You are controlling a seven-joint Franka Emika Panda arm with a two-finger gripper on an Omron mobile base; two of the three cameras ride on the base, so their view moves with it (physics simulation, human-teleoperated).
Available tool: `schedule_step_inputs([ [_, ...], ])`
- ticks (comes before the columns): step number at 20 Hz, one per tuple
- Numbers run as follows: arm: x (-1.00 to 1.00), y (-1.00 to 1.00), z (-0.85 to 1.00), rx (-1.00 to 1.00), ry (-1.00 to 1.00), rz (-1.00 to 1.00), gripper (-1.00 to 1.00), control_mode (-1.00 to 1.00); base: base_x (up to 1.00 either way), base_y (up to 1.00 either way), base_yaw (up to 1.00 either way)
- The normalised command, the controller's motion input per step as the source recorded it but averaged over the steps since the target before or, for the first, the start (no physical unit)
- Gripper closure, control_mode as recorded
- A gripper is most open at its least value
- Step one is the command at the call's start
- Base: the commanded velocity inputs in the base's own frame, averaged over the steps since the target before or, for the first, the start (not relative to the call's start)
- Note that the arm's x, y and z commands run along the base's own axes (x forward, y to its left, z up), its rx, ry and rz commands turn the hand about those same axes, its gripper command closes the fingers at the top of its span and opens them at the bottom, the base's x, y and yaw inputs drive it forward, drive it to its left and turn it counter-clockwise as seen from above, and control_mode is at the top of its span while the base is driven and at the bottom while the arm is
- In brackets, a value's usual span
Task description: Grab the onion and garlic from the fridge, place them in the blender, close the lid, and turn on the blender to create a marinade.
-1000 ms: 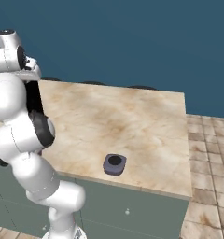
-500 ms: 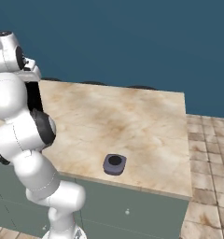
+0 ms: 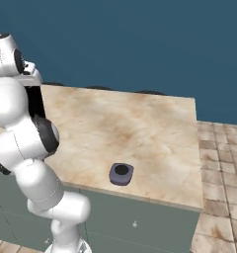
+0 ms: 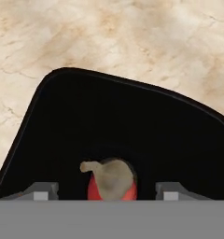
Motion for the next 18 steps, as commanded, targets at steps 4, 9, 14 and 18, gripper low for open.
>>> schedule_step_inputs([
  [4, -0.21, 0.00, 0.29, 0.00, -0.09, 0.00, -1.00, -1.00, 0.00, 0.00, 0.00],
  [9, -0.27, -0.06, 0.73, 0.00, -0.18, 0.04, -1.00, -1.00, 0.00, 0.00, 0.00],
  [14, -0.49, -0.50, 0.41, 0.00, -0.21, 0.04, -1.00, -1.00, 0.00, 0.00, 0.00],
  [18, -0.74, -0.94, 0.00, 0.05, -0.11, 0.00, -1.00, -1.00, 0.00, 0.00, 0.00],
])
